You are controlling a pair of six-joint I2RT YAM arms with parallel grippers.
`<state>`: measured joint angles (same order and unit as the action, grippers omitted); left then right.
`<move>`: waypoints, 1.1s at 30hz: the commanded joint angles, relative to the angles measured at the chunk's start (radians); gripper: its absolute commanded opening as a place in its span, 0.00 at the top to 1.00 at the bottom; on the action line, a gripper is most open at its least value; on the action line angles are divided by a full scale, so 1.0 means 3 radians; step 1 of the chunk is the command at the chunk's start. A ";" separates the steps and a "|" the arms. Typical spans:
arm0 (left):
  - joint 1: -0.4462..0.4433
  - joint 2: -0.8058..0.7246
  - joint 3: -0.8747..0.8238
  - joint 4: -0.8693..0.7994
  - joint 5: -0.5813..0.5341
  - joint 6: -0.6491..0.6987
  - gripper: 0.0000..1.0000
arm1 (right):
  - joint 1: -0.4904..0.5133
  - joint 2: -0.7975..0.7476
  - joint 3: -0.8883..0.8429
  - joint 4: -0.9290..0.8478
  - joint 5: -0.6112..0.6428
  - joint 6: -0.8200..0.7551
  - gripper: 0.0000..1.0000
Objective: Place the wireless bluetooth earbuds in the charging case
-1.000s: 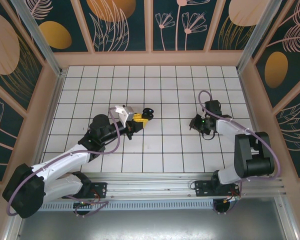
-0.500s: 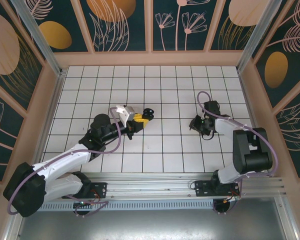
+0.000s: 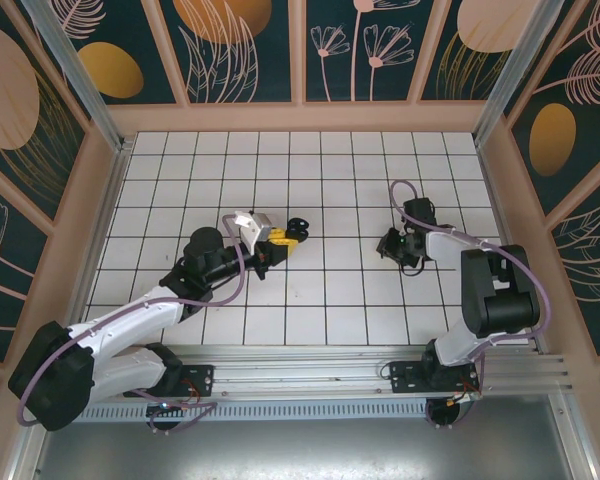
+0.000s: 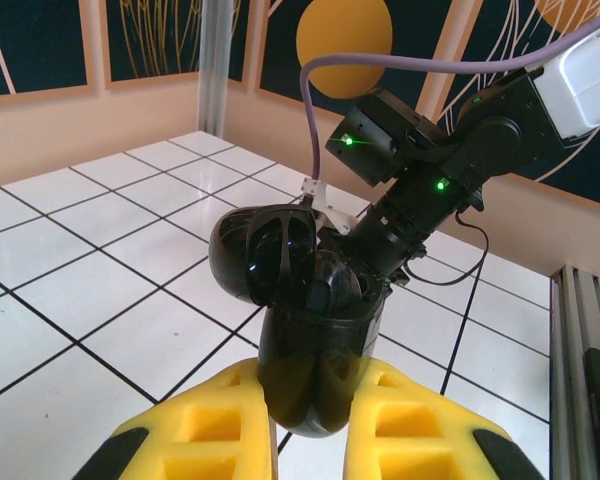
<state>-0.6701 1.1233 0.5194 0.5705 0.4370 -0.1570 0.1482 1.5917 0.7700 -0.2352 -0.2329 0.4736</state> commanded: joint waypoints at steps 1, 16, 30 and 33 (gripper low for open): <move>-0.0019 0.0019 0.0115 0.0002 0.0011 0.0068 0.97 | 0.0073 0.0139 0.0091 0.0025 0.0086 -0.0065 0.70; -0.0016 -0.0037 0.0094 -0.0031 0.0001 0.0078 0.97 | 0.0184 0.0253 0.0385 -0.0280 0.0246 -0.0167 0.76; -0.0018 -0.0158 0.0024 -0.0055 -0.0037 0.0083 0.97 | 0.0259 0.0426 0.0601 -0.0557 0.0382 -0.0222 0.75; -0.0021 -0.0170 0.0017 -0.0055 -0.0040 0.0084 0.97 | 0.0277 0.0412 0.0677 -0.0658 0.0393 -0.0261 0.67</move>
<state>-0.6701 1.0912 0.5232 0.5529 0.4332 -0.1493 0.2226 1.7027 0.9409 -0.3676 -0.1455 0.4164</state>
